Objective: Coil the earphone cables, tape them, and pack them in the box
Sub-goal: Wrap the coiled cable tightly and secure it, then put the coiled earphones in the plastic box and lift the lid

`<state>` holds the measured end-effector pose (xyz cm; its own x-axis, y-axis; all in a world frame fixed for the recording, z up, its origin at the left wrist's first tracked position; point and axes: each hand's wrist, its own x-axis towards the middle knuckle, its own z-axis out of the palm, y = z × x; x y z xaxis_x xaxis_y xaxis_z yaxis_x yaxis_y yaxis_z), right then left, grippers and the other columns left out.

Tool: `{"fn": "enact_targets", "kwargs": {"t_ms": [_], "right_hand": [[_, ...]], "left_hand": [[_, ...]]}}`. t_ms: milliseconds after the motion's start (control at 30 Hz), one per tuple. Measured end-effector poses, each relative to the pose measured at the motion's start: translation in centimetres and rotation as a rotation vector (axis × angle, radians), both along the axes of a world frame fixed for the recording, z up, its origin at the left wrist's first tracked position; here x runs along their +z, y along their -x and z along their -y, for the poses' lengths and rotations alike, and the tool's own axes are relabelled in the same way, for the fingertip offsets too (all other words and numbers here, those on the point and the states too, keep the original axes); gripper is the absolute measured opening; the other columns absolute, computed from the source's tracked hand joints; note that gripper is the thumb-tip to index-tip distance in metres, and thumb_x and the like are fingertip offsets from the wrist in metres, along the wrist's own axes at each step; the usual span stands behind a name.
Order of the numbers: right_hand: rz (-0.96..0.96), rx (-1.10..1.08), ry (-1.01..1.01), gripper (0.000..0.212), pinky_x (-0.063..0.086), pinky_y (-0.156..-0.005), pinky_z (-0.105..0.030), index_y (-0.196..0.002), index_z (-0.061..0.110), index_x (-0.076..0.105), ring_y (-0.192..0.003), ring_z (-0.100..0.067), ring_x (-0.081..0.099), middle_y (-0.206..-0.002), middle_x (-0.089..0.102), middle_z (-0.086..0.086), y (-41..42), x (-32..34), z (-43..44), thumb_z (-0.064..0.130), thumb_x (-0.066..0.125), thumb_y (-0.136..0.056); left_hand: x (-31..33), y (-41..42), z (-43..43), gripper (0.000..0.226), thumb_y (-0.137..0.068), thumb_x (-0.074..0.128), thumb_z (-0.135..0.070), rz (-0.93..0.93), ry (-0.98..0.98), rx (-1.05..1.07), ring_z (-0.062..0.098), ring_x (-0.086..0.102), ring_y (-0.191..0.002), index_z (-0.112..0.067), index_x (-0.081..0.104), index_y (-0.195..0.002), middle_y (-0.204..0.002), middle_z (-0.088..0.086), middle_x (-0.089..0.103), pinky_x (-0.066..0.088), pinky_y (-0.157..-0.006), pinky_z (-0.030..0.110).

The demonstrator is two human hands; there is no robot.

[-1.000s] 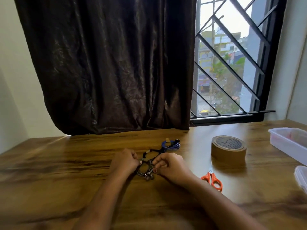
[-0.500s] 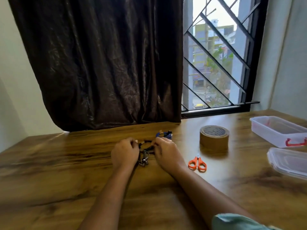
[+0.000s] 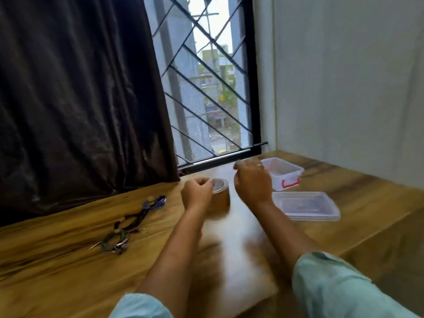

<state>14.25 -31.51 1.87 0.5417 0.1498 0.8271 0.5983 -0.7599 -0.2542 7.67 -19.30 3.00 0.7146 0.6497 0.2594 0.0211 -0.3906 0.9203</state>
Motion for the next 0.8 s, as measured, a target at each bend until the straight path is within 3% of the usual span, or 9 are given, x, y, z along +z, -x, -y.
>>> {"fn": "enact_targets", "kwargs": {"t_ms": [100, 167, 233, 467, 667, 733, 800], "right_hand": [[-0.250, -0.242, 0.164, 0.034, 0.046, -0.083, -0.039, -0.116, 0.015, 0.060, -0.112, -0.033, 0.054, -0.116, 0.064, -0.007, -2.7, -0.8, 5.0, 0.013, 0.052, -0.083], [-0.441, -0.312, 0.260, 0.045, 0.041, -0.097, -0.042, -0.135, 0.018, 0.045, -0.128, -0.031, 0.042, -0.136, 0.052, -0.003, -3.9, -1.7, 6.9, 0.017, 0.051, -0.090], [-0.512, -0.311, 0.297, 0.047, 0.039, -0.099, -0.041, -0.139, 0.021, 0.039, -0.128, -0.030, 0.041, -0.139, 0.048, -0.001, -4.9, -2.5, 8.0, 0.020, 0.048, -0.093], [-0.543, -0.190, 0.156, 0.027, 0.043, -0.080, -0.031, -0.120, 0.011, 0.059, -0.107, -0.026, 0.061, -0.121, 0.062, -0.007, -6.3, -2.6, 8.3, 0.012, 0.047, -0.096], [-0.410, 0.039, -0.115, 0.021, 0.044, -0.079, -0.033, -0.110, 0.003, 0.064, -0.097, -0.031, 0.061, -0.113, 0.063, -0.015, -4.3, -1.3, 7.9, 0.010, 0.051, -0.095], [-0.350, 0.145, -0.125, 0.019, 0.041, -0.076, -0.031, -0.104, 0.003, 0.065, -0.096, -0.031, 0.059, -0.112, 0.062, -0.014, -2.8, -0.5, 7.4, 0.011, 0.051, -0.095], [-0.306, 0.280, -0.148, 0.017, 0.038, -0.076, -0.028, -0.102, 0.003, 0.065, -0.098, -0.028, 0.057, -0.113, 0.061, -0.011, -0.9, 0.0, 6.6, 0.011, 0.053, -0.094]], "left_hand": [[-0.1, -2.0, 3.7, 0.006, -0.074, 0.071, -0.021, -0.040, 0.216, -0.098, 0.021, 0.063, -0.069, -0.016, 0.069, -0.072, -0.071, 0.003, 0.067, 0.055, -0.067, 0.022], [-0.2, -2.5, 5.7, 0.006, -0.083, 0.065, -0.013, -0.071, 0.262, -0.152, 0.016, 0.059, -0.066, -0.009, 0.069, -0.084, -0.080, 0.008, 0.068, 0.047, -0.053, 0.019], [-0.4, -2.8, 7.1, 0.011, -0.087, 0.060, -0.010, -0.103, 0.272, -0.174, 0.019, 0.059, -0.073, -0.005, 0.067, -0.094, -0.091, 0.013, 0.068, 0.044, -0.058, 0.023], [-0.4, -2.8, 8.7, 0.006, -0.088, 0.059, -0.008, -0.136, 0.240, -0.138, 0.020, 0.059, -0.076, -0.011, 0.062, -0.082, -0.092, 0.013, 0.066, 0.048, -0.067, 0.027], [0.4, -1.4, 7.2, 0.012, -0.089, 0.056, -0.009, -0.037, 0.305, -0.079, 0.015, 0.053, -0.059, -0.011, 0.067, -0.093, -0.079, 0.008, 0.062, 0.041, -0.048, 0.022], [1.0, -0.6, 5.9, 0.013, -0.091, 0.056, -0.015, 0.032, 0.333, 0.002, 0.019, 0.060, -0.070, -0.018, 0.066, -0.098, -0.083, 0.005, 0.063, 0.052, -0.061, 0.028], [1.5, 0.8, 4.1, 0.018, -0.093, 0.054, -0.021, 0.117, 0.355, 0.054, 0.026, 0.063, -0.093, -0.018, 0.063, -0.109, -0.104, 0.010, 0.064, 0.054, -0.081, 0.039]]}}
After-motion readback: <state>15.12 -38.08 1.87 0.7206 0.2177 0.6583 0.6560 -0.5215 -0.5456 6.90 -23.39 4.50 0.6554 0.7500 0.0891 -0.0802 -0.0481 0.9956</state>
